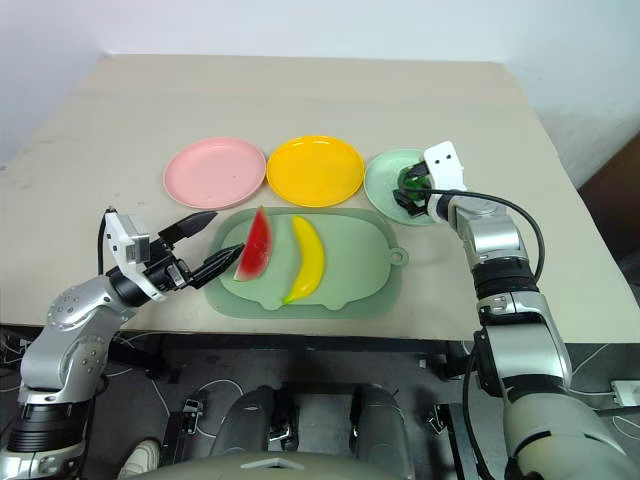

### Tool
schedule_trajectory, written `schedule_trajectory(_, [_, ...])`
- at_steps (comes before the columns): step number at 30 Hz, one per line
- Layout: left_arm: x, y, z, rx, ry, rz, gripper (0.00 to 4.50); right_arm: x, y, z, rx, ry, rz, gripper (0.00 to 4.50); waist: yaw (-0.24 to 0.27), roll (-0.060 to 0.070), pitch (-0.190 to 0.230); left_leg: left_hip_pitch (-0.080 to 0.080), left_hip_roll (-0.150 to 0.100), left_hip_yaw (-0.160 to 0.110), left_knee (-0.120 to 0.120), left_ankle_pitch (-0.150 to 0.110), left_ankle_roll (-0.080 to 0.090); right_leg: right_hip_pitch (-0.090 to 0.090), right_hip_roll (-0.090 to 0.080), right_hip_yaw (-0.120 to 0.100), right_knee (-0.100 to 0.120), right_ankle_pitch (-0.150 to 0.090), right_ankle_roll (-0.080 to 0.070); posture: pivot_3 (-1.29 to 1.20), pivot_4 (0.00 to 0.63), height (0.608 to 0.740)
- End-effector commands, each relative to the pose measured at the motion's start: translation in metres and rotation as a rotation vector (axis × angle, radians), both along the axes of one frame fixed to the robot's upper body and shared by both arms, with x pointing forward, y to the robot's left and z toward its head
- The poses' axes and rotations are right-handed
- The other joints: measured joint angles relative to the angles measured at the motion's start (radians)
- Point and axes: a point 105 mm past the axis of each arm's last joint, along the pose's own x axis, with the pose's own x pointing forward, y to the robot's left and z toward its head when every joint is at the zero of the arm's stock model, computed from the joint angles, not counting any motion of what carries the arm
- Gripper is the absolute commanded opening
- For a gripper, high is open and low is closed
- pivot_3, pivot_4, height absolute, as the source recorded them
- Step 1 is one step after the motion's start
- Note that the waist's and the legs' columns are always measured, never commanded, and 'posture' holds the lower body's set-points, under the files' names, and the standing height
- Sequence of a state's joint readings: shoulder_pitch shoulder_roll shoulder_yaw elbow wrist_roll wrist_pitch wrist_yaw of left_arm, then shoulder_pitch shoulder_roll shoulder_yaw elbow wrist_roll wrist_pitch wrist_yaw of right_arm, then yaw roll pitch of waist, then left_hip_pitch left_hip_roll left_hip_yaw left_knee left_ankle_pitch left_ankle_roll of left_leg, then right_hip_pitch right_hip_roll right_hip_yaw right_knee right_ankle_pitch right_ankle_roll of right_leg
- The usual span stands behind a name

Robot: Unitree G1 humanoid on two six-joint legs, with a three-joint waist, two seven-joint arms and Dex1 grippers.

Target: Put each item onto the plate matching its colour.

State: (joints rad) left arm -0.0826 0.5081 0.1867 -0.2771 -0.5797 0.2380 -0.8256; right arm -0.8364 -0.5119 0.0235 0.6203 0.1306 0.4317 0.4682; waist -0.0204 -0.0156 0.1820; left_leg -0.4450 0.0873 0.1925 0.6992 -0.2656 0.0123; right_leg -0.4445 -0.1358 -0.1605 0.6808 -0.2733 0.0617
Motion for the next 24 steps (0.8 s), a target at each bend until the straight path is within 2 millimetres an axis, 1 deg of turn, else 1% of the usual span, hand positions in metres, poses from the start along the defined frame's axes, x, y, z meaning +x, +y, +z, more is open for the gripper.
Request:
schedule_trajectory(1, [-0.004,0.001,0.011,-0.004,-0.041,-0.008,4.5,-0.002,-0.006,0.041,0.016,-0.122,-0.024,4.46,0.0,0.001,0.0,0.0,0.0,0.0,0.0,0.0,0.0,0.0,0.0,0.0,0.0,0.0,0.0,0.0,0.15,0.695])
schedule_trajectory(3, [-0.003,0.001,0.011,-0.004,-0.038,-0.011,4.5,-0.008,-0.005,0.052,0.036,-0.146,-0.021,4.46,0.002,0.002,0.001,0.0,0.0,0.0,0.0,0.0,0.0,0.0,0.0,0.0,0.0,0.0,0.0,0.0,0.15,0.695])
schedule_trajectory(5, [-0.003,0.001,0.011,-0.005,-0.037,-0.013,4.5,-0.021,0.004,0.061,0.072,-0.148,0.03,4.46,0.004,0.002,0.001,0.0,0.0,0.0,0.0,0.0,0.0,0.0,0.0,0.0,0.0,0.0,0.0,0.0,0.15,0.695])
schedule_trajectory(6, [-0.002,0.001,0.012,-0.005,-0.038,-0.014,4.5,-0.029,0.012,0.065,0.101,-0.147,0.062,4.46,0.003,0.002,0.001,0.0,0.0,0.0,0.0,0.0,0.0,0.0,0.0,0.0,0.0,0.0,0.0,0.0,0.15,0.695])
schedule_trajectory(8, [0.0,0.001,0.012,-0.006,-0.038,-0.015,4.5,-0.039,0.025,0.069,0.14,-0.132,0.095,4.46,0.003,0.002,0.001,0.0,0.001,0.0,0.0,0.0,0.0,0.0,0.0,0.0,0.0,0.0,0.0,0.0,0.15,0.695])
schedule_trajectory(14, [0.005,-0.001,0.011,-0.02,-0.03,-0.038,4.5,-0.08,0.084,0.065,0.249,0.024,0.264,4.46,0.001,0.002,0.001,0.0,0.003,-0.001,0.0,0.0,0.0,-0.001,0.0,0.0,0.0,0.0,0.0,0.0,0.15,0.695])
schedule_trajectory(16, [0.005,-0.003,0.01,-0.019,-0.026,-0.051,4.5,-0.09,0.098,0.049,0.239,0.157,0.269,4.46,0.002,0.002,0.001,0.0,0.003,-0.001,0.0,0.0,0.0,-0.001,0.0,0.0,0.0,0.0,0.0,0.0,0.15,0.695])
schedule_trajectory(19, [0.006,-0.004,0.01,-0.021,-0.024,-0.059,4.5,-0.1,0.111,0.029,0.252,0.324,0.26,4.46,0.006,0.002,0.001,0.0,0.003,-0.001,0.0,0.0,0.0,-0.001,0.0,0.0,0.0,0.0,-0.001,0.0,0.15,0.695])
schedule_trajectory(21, [0.008,-0.004,0.009,-0.02,-0.025,-0.061,4.5,-0.106,0.12,0.019,0.243,0.388,0.27,4.46,0.006,0.002,0.001,-0.001,0.003,-0.001,0.0,0.0,0.0,-0.001,0.0,0.0,0.0,0.0,-0.001,0.0,0.15,0.695])
schedule_trajectory(24, [0.011,-0.007,0.01,-0.022,-0.029,-0.071,4.5,-0.108,0.129,0.01,0.228,0.43,0.276,4.46,0.005,0.002,0.001,-0.001,0.003,-0.001,0.0,0.0,0.0,-0.001,0.0,0.0,0.0,0.0,-0.001,0.0,0.15,0.695])
